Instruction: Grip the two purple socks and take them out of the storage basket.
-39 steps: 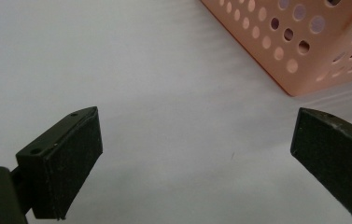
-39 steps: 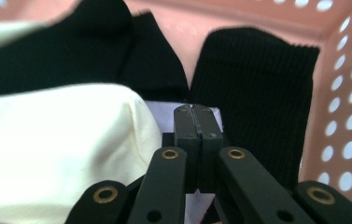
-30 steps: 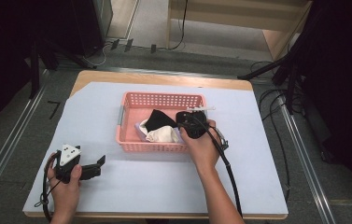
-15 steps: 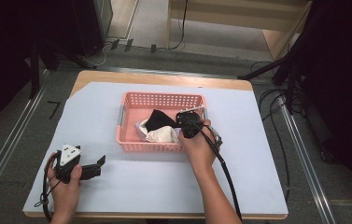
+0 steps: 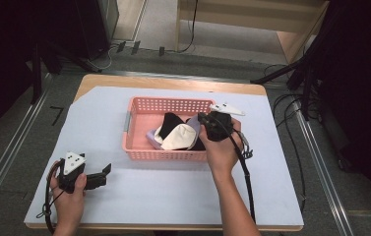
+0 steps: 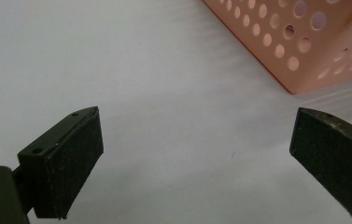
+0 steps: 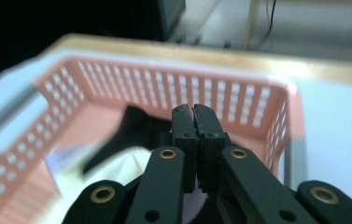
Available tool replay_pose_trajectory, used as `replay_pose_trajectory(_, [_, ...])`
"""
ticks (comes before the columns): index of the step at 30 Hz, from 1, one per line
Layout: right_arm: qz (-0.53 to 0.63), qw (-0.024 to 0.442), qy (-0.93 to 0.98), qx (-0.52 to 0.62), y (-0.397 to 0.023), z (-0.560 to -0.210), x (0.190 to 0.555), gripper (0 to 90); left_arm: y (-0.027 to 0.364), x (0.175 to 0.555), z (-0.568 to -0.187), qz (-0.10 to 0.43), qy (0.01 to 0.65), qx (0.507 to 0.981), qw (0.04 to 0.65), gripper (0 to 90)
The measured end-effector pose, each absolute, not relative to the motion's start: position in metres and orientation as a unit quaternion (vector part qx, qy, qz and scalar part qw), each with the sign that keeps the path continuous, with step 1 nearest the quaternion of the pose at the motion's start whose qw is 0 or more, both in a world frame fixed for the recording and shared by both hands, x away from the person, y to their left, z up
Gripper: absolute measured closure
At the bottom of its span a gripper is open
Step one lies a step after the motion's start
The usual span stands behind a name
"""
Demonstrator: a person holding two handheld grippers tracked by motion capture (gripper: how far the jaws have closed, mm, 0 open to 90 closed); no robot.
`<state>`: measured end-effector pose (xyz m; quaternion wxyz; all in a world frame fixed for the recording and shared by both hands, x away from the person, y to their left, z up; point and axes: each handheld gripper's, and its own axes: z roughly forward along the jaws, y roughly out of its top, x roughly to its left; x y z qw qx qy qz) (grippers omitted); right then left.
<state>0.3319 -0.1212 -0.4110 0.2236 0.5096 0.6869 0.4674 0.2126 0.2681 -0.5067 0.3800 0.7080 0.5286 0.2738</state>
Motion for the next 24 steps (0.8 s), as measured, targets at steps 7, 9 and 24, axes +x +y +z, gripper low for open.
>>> replay_pose_trajectory(7, [0.517,0.242,0.675,0.467,-0.115,-0.392,0.328,88.7,0.268,0.213,-0.507,0.275,0.531,0.706,0.381,3.5])
replay_pose_trajectory(9, [0.535,0.238,0.673,0.451,-0.109,-0.386,0.326,88.8,0.268,0.213,-0.507,0.274,0.529,0.708,0.379,3.5])
replay_pose_trajectory(24, [0.560,0.233,0.669,0.430,-0.092,-0.370,0.328,88.4,0.268,0.213,-0.507,0.274,0.531,0.706,0.380,3.5])
